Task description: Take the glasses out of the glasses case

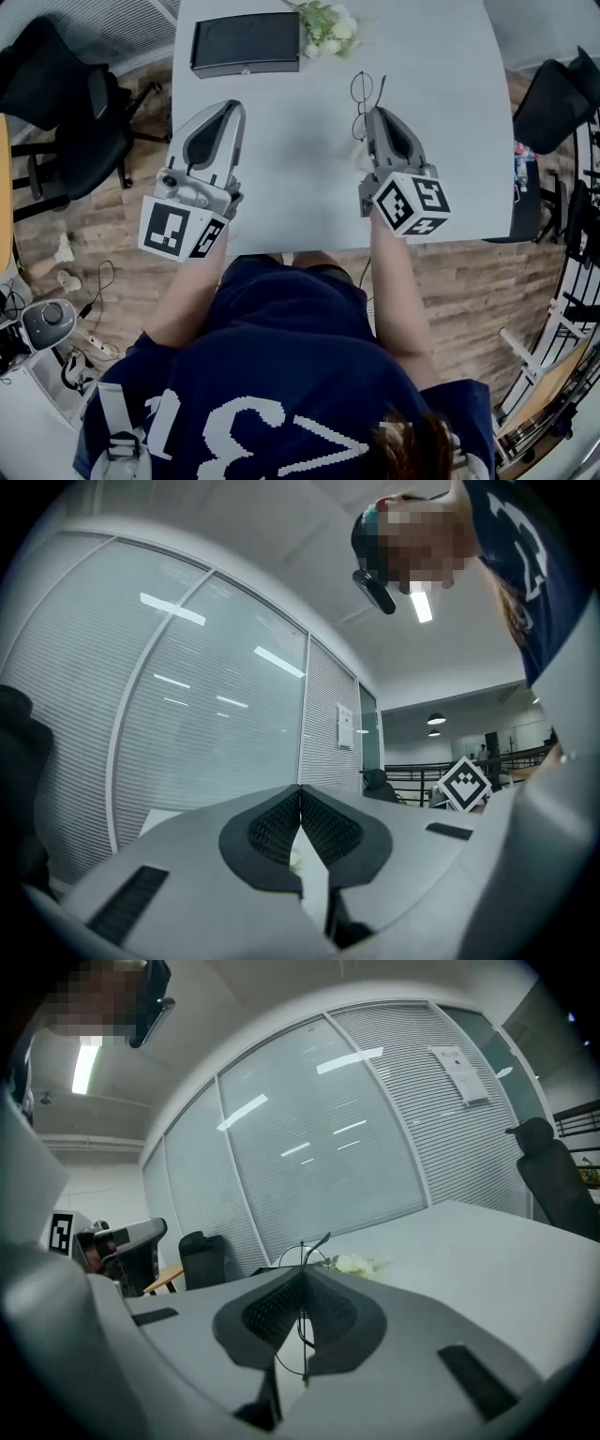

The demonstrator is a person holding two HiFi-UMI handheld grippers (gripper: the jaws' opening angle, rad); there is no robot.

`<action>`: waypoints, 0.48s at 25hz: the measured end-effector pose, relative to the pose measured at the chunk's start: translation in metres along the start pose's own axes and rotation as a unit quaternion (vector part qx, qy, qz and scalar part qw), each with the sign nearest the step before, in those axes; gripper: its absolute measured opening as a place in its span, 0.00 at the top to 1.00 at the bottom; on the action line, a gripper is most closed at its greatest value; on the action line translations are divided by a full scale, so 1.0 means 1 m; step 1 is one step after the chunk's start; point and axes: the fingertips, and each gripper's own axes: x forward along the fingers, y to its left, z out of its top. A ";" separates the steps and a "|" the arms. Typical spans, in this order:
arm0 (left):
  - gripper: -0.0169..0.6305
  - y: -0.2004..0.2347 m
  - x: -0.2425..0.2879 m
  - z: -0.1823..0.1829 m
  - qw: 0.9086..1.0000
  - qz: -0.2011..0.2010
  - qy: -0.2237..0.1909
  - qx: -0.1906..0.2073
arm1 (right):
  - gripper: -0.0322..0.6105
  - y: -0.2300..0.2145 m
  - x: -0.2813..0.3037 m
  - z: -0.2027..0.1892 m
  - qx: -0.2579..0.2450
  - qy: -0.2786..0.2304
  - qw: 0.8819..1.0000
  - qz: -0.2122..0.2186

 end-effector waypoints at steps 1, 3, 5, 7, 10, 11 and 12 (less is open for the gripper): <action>0.95 0.006 -0.006 0.003 1.000 0.010 -0.002 0.002 | 0.91 0.010 0.006 0.002 -0.004 0.001 1.000 0.011; 0.95 0.019 -0.019 0.007 0.999 0.032 -0.005 0.005 | 0.91 0.029 0.018 0.004 -0.013 0.005 0.999 0.033; 0.95 0.031 -0.032 0.010 0.999 0.050 -0.009 0.007 | 0.91 0.048 0.029 0.000 -0.023 0.014 0.998 0.051; 0.95 0.041 -0.044 0.010 0.998 0.064 -0.009 0.007 | 0.91 0.061 0.040 -0.010 -0.029 0.029 0.997 0.063; 0.95 0.052 -0.057 0.007 0.997 0.081 -0.007 0.006 | 0.91 0.071 0.052 -0.034 -0.023 0.057 0.995 0.074; 0.95 0.055 -0.061 0.005 0.996 0.086 -0.006 0.004 | 0.91 0.073 0.055 -0.042 -0.022 0.066 0.995 0.076; 0.95 0.057 -0.064 0.004 0.996 0.090 -0.005 0.003 | 0.91 0.075 0.057 -0.051 -0.023 0.077 0.994 0.077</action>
